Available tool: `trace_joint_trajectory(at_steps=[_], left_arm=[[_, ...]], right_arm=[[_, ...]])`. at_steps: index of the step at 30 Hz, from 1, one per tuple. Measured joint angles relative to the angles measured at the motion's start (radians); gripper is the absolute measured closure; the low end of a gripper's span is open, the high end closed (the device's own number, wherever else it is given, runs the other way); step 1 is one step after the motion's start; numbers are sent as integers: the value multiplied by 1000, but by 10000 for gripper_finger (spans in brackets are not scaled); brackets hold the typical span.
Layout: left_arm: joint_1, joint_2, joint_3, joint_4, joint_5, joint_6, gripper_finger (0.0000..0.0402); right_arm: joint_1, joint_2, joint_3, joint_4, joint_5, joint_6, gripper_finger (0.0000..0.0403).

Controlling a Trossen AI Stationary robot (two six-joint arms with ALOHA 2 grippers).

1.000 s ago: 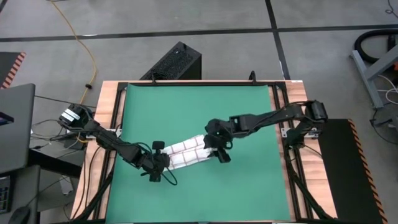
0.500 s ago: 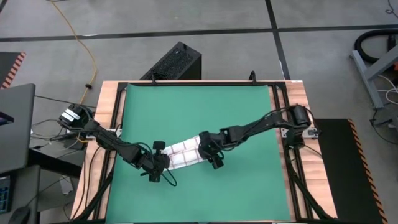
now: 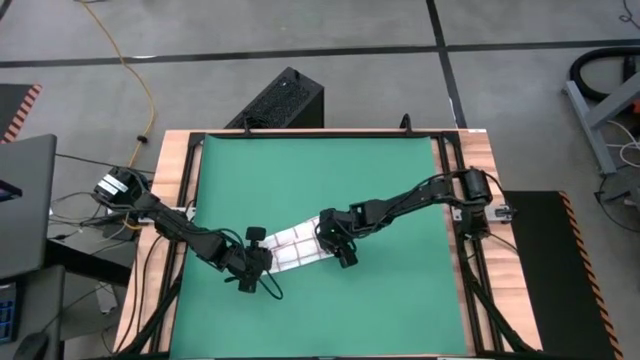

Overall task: Roll towel into tight, uniform cylinder
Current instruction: Roll the kitchen towel on the table

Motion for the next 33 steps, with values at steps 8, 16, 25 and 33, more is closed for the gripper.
trace_joint_trajectory(at_steps=[8, 16, 25, 33], left_arm=[[0, -2, -12, 22, 0, 57, 383], [-13, -2, -14, 10, -21, 347, 383], [17, -2, -14, -14, -47, 597, 383], [28, -2, -15, -59, -109, 603, 381]], right_arm=[[6, -150, -16, -70, 3, -29, 172], [75, -362, -13, -216, 77, -51, 172], [255, -284, -12, -122, 194, -120, 172], [304, -143, -12, -25, 262, -178, 172]])
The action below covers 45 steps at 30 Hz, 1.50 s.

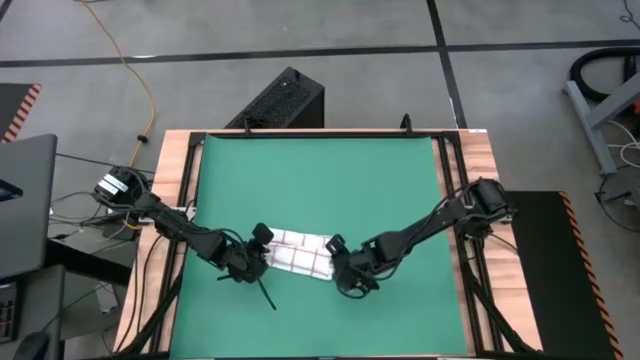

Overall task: Roll towel into tight, uniform cylinder
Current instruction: Roll the kitchen towel on the table

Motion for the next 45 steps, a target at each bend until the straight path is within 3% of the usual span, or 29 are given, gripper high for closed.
trace_joint_trajectory(at_steps=[4, 7, 16, 19, 22, 29, 31, 35, 40, 45], left_arm=[[0, 0, 0, -9, -3, -16, 380], [1, 0, 0, -9, -2, -14, 380], [1, 0, 0, -5, -2, -18, 379], [0, 2, 1, -2, -43, -30, 379], [4, 3, 13, -27, -120, -42, 379], [2, 0, 48, -77, -155, -72, 379], [3, -2, 74, -111, -168, -109, 379], [2, -3, 141, -201, -211, -176, 379], [2, -5, 231, -290, -246, -236, 379], [2, -6, 261, -293, -152, -318, 379]], right_arm=[[1, 20, 1, -6, 148, -9, 172], [-3, 21, 1, 10, 190, -11, 172], [-14, 66, 2, 93, 172, -15, 175], [-11, 73, 2, 105, 170, -15, 186], [-3, 78, 3, 128, 190, 13, 215], [16, 54, 3, 156, 249, 34, 346], [18, 55, 3, 156, 250, 36, 366], [20, 55, 3, 167, 250, 53, 365], [20, 55, 3, 212, 247, 61, 329], [21, 55, 2, 224, 201, 64, 325]])
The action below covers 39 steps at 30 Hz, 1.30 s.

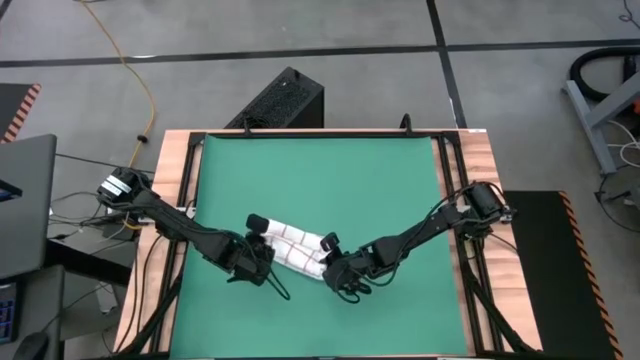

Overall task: Roll towel into tight, uniform cylinder
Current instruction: Roll the kitchen towel on the table

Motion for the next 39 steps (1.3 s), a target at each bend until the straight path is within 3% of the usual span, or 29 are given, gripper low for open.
trace_joint_trajectory(at_steps=[4, 15, 24, 27, 33, 39], left_arm=[[0, 5, -10, 3, 151, -65, 379], [-21, 6, -18, 34, 258, -162, 379], [-20, 5, -21, 42, 385, -169, 379], [-20, 5, -21, 45, 387, -171, 379], [-13, 5, -21, 80, 455, -171, 379], [31, 5, -21, 100, 504, -231, 379]], right_arm=[[-1, 0, 0, 25, -85, 31, 324], [-2, 35, 1, 35, -266, 83, 311], [-5, 77, 4, 33, -315, 167, 297], [-12, 77, 4, 29, -315, 222, 307], [-28, 77, 4, 19, -353, 310, 367], [-53, 73, 3, 17, -426, 473, 367]])
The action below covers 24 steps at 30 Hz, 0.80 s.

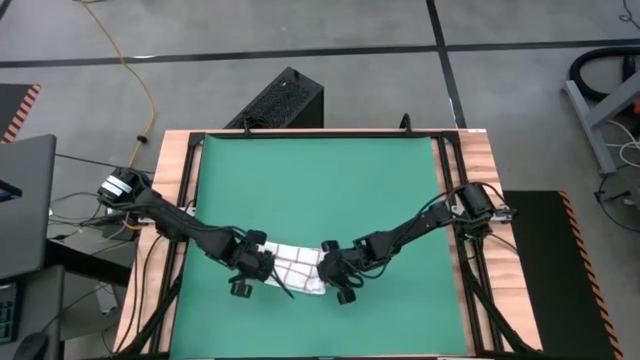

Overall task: Roll towel into tight, uniform cylinder
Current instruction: Roll the kitchen towel on the table

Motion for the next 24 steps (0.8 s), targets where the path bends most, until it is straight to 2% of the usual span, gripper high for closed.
trace_joint_trajectory(at_steps=[7, 14, 17, 21, 24], left_arm=[[48, 0, 0, 26, 119, 12, 379], [93, 0, 0, 34, 164, 4, 379], [108, 0, 0, 59, 221, -7, 379], [139, 0, 0, 118, 354, -12, 379], [157, 0, 0, 137, 397, -10, 379]], right_arm=[[-23, 0, -2, -3, -23, 298, 367], [-23, 1, -2, -2, -62, 593, 367], [-16, -3, -2, -2, -64, 656, 367], [-8, -4, -2, -3, -109, 732, 367], [1, -4, -2, -15, -109, 778, 367]])
